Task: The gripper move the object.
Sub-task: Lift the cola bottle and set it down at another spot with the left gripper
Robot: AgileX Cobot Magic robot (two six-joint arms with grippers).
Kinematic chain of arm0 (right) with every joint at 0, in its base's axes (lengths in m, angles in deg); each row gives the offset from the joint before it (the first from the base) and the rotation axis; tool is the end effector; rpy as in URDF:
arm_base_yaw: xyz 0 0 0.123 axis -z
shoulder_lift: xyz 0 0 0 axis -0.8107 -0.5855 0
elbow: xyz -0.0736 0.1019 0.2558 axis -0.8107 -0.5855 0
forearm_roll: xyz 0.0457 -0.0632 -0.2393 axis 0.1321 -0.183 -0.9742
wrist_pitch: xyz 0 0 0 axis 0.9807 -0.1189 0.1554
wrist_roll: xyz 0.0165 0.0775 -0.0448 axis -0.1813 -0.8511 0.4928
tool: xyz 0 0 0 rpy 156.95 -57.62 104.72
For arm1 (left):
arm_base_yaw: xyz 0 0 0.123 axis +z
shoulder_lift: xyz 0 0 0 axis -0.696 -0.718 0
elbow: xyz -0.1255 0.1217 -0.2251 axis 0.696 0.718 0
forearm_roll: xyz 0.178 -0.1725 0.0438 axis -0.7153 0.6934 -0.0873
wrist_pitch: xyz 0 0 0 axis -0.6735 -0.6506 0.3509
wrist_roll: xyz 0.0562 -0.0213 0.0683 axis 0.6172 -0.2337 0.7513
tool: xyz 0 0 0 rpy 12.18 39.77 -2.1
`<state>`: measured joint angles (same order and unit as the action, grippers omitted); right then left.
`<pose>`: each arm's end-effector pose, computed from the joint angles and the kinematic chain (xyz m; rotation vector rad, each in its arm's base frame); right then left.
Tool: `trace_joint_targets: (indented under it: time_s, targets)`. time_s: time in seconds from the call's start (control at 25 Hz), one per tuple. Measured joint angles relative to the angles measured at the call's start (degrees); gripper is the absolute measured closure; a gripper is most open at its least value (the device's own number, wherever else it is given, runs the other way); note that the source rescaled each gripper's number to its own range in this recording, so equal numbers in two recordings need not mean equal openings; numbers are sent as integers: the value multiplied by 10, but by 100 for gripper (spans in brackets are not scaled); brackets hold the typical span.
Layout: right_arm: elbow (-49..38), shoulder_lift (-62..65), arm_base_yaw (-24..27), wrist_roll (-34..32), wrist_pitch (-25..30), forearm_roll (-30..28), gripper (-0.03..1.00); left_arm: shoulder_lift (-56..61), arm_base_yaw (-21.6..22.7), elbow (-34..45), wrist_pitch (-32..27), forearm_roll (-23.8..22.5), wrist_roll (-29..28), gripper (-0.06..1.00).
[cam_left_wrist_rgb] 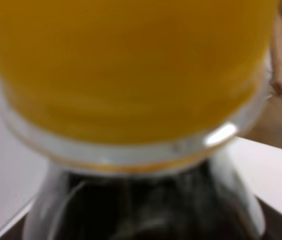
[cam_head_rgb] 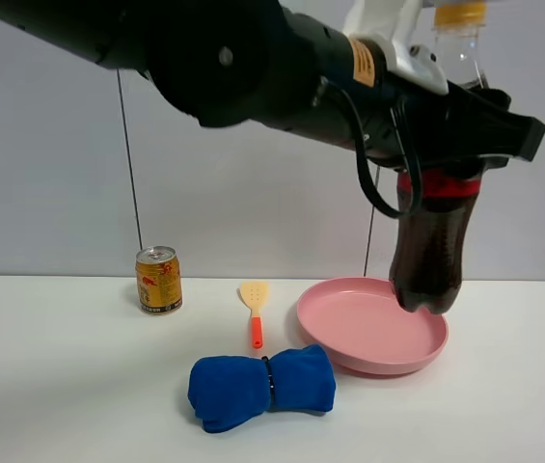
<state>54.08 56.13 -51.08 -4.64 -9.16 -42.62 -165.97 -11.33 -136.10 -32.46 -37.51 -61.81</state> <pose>-0.0038 0.0015 0.2754 0.0719 2.0443 -0.0046 0.2445 -0.3672 0.2825 0.9036 1.5645 -0.7581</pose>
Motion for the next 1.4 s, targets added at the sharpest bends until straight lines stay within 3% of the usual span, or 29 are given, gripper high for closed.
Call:
trace_joint_targets:
  time_s: [0.28,0.52,1.08,1.4]
  targets:
    - [0,0,0,0,0,0,-3,-50,0,0,39,-80,-68,94]
    - [0,0,0,0,0,0,-3,-84,0,0,116,-149,-115,94]
    - [0,0,0,0,0,0,-3,-159,40,-1,132,-161,-120,94]
    - [0,0,0,0,0,0,-3,-162,41,-1,138,-161,-121,94]
